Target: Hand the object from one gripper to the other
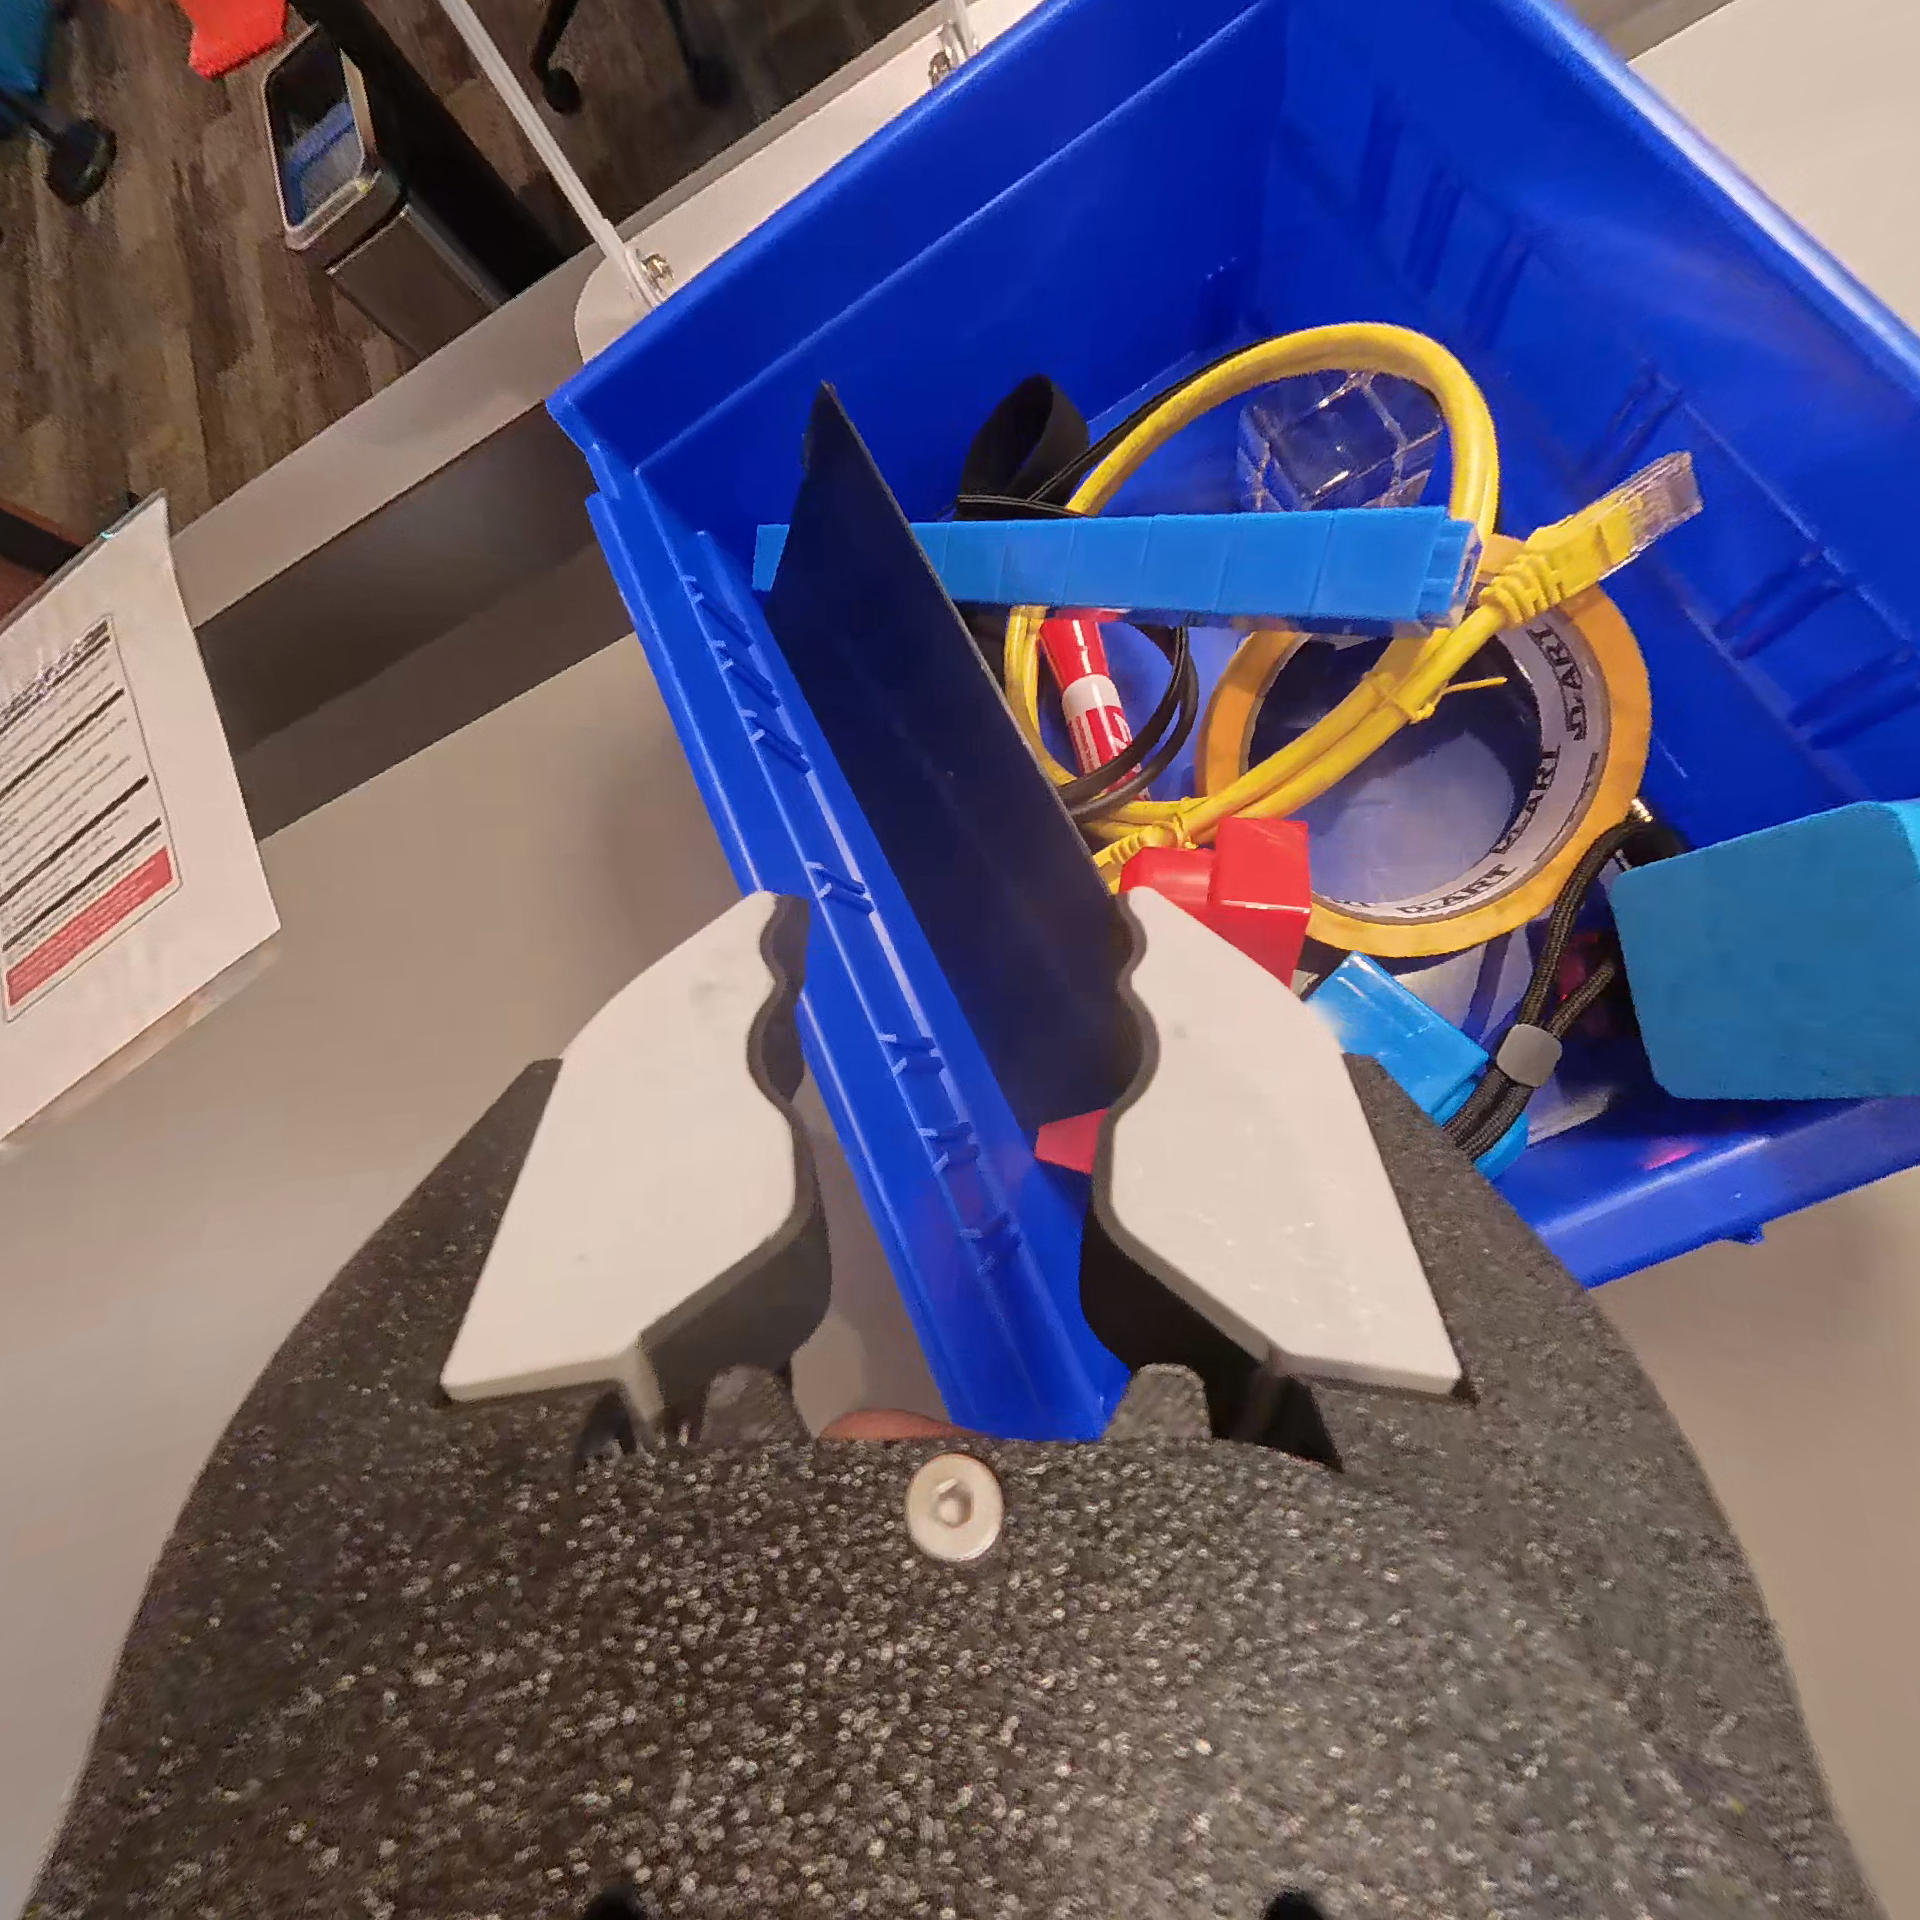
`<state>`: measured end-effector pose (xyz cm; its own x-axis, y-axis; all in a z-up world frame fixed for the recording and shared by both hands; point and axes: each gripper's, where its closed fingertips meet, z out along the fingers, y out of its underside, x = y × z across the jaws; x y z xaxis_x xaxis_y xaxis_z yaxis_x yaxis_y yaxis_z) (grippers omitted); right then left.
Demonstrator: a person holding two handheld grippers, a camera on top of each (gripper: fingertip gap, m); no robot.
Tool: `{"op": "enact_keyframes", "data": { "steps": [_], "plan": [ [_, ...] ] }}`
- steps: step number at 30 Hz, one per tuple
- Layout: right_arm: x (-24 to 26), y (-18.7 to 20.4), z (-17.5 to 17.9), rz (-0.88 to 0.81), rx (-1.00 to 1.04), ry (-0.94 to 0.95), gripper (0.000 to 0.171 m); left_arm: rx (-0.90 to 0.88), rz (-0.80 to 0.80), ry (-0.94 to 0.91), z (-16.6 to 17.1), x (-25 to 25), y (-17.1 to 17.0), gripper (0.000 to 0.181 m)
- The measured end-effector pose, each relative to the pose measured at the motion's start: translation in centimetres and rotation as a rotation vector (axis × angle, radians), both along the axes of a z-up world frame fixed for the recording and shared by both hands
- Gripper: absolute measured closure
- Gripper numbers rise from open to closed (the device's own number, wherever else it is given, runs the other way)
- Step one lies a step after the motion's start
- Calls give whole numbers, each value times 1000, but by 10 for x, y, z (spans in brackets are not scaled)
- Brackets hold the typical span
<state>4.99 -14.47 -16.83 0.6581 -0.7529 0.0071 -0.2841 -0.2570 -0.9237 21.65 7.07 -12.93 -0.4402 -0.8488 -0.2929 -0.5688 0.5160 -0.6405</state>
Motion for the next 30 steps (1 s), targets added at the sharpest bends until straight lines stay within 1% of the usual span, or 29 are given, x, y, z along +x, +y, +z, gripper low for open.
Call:
{"op": "enact_keyframes", "data": {
  "steps": [2,4,6,7,8,11,15,18,21,24,27,30],
  "plan": [
    [0,1,-2,6,-8,-4,101,-4,13,-16,0,0,8,123],
    [1,3,-3,12,-3,1,101,-47,23,-7,-2,0,13,124],
    [2,6,-5,25,19,19,101,-113,2,39,-11,-4,13,124],
    [3,8,-6,31,35,36,101,-128,-5,53,-15,-6,13,120],
    [4,11,-8,38,49,53,101,-130,-8,58,-18,-9,15,123],
    [10,20,-12,55,61,92,100,-151,-36,66,-22,-19,15,121],
    [28,33,-10,67,44,90,98,-123,-72,72,-23,-35,16,122],
    [49,39,-8,53,49,98,90,-87,-100,56,-25,-48,15,121],
    [64,50,-6,88,75,140,88,-79,-118,35,-26,-58,11,121],
    [56,70,-9,193,92,220,92,-80,-138,26,-26,-64,7,119],
    [45,72,-14,200,-17,159,91,-70,-157,18,-26,-69,6,116],
    [14,74,-16,262,-81,152,92,-32,-220,21,-27,-79,6,115]
  ]
}}
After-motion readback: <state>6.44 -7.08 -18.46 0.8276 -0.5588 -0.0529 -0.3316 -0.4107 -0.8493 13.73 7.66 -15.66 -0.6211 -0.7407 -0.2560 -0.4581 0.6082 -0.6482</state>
